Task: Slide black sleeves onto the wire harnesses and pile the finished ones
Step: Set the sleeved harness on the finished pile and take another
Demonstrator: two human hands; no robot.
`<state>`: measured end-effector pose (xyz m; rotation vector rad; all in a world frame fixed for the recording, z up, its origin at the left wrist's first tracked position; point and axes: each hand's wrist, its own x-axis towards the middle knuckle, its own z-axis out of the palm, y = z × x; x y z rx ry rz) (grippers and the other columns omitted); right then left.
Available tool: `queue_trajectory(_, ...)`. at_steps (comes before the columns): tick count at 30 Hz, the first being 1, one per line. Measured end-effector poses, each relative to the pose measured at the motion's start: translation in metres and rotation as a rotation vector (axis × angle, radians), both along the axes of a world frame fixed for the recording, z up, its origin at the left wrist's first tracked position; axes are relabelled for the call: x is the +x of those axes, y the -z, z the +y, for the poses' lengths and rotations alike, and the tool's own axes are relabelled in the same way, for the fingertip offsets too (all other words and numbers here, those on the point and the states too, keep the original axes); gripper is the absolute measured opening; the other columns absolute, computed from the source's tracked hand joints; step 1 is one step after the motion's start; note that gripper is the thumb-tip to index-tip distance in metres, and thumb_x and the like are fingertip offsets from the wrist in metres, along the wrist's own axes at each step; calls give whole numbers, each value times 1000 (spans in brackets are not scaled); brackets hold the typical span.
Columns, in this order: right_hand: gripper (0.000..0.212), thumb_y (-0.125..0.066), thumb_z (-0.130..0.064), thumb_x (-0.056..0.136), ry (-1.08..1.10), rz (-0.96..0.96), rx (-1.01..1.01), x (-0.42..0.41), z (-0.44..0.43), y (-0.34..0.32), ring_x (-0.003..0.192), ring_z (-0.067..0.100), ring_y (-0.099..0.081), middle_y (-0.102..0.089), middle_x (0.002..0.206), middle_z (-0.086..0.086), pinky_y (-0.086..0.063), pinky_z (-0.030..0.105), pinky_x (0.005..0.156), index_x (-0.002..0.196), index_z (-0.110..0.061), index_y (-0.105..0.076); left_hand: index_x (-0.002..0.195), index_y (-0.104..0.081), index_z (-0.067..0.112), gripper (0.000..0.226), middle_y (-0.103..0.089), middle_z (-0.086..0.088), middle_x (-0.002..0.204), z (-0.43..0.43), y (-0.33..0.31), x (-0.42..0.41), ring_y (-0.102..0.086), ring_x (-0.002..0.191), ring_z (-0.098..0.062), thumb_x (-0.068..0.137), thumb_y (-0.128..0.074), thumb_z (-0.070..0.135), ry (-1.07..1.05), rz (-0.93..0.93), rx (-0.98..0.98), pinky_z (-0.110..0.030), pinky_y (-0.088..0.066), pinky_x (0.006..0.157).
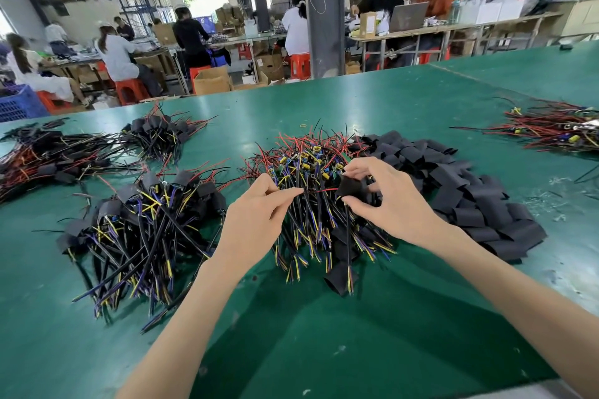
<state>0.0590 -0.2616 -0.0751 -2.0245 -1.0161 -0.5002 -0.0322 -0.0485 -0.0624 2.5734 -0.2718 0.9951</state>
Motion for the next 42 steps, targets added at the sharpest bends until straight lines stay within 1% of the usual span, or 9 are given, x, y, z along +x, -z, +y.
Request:
queue_trajectory(7, 36, -73, -14, 76, 38, -323, -194, -11, 6, -2, 94, 15, -54, -64, 102, -3, -36, 32, 89, 109, -14, -58, 109, -73, 19, 30, -48, -4, 75, -5, 2, -2, -51, 55, -26, 84, -68, 3, 24, 26, 95, -39, -51, 48)
queue_trajectory(10, 35, -74, -13, 73, 16, -433, -270, -16, 15, -1, 91, 23, -57, -66, 99, 1, -35, 34, 87, 105, -9, -61, 123, -62, 17, 38, -51, 6, 81, -12, 5, -1, -52, 65, -13, 86, -62, 9, 76, 34, 58, -38, -52, 57)
queue_trajectory(14, 39, -68, -11, 73, -75, -386, -298, -26, 23, 2, 98, 28, -57, -63, 109, 8, -46, 38, 84, 110, -4, -59, 136, -44, 21, 53, -45, 14, 87, -20, 10, -3, -43, 59, -1, 85, -49, 10, 207, 55, -108, -27, -46, 63)
queue_trajectory(18, 42, -61, -9, 75, -137, -277, -215, -34, 29, 6, 103, 29, -52, -56, 113, 12, -45, 36, 80, 115, 0, -53, 140, -31, 26, 57, -39, 7, 98, -28, 16, -5, -46, 66, -6, 86, -45, 18, 234, 51, -180, -24, -43, 65)
queue_trajectory(24, 37, -62, -7, 80, -152, -150, -228, -32, 28, 4, 101, 23, -39, -45, 107, 10, -37, 32, 86, 114, 1, -49, 142, -29, 28, 69, -42, 7, 114, -20, 16, 0, -53, 66, -12, 83, -60, 9, 244, 149, -265, -7, -39, 67)
queue_trajectory(28, 32, -63, -5, 83, -92, -177, -242, -26, 22, 1, 99, 17, -37, -46, 107, 9, -28, 18, 84, 112, 0, -50, 138, -30, 34, 75, -50, 8, 118, -8, 10, 1, -56, 88, -3, 78, -74, 22, 251, 351, -283, -17, -42, 85)
queue_trajectory(32, 29, -63, -8, 85, -71, -168, -199, -18, 15, -1, 97, 18, -40, -45, 105, 4, -33, 21, 84, 110, -3, -49, 110, -47, 33, 63, -55, 17, 92, 7, 8, 3, -48, 83, 1, 60, -73, 61, 12, 498, -64, -30, -34, 85)
queue_trajectory(37, 31, -63, -9, 84, -61, -136, -159, -14, 12, 0, 97, 9, -38, -41, 103, -6, -30, 8, 86, 111, -7, -48, 70, -58, 29, 22, -57, 14, 61, 14, 5, 5, -48, 55, 1, 73, -80, 32, 93, 587, -174, -14, -39, 60)
queue_trajectory(42, 36, -65, -10, 84, -78, -168, -196, -14, 11, 0, 101, 17, -45, -49, 106, 0, -35, 16, 90, 116, -8, -49, 73, -60, 26, 17, -59, 10, 63, 13, -2, 5, -48, 54, 2, 81, -73, 20, 163, 548, -312, -12, -40, 60)
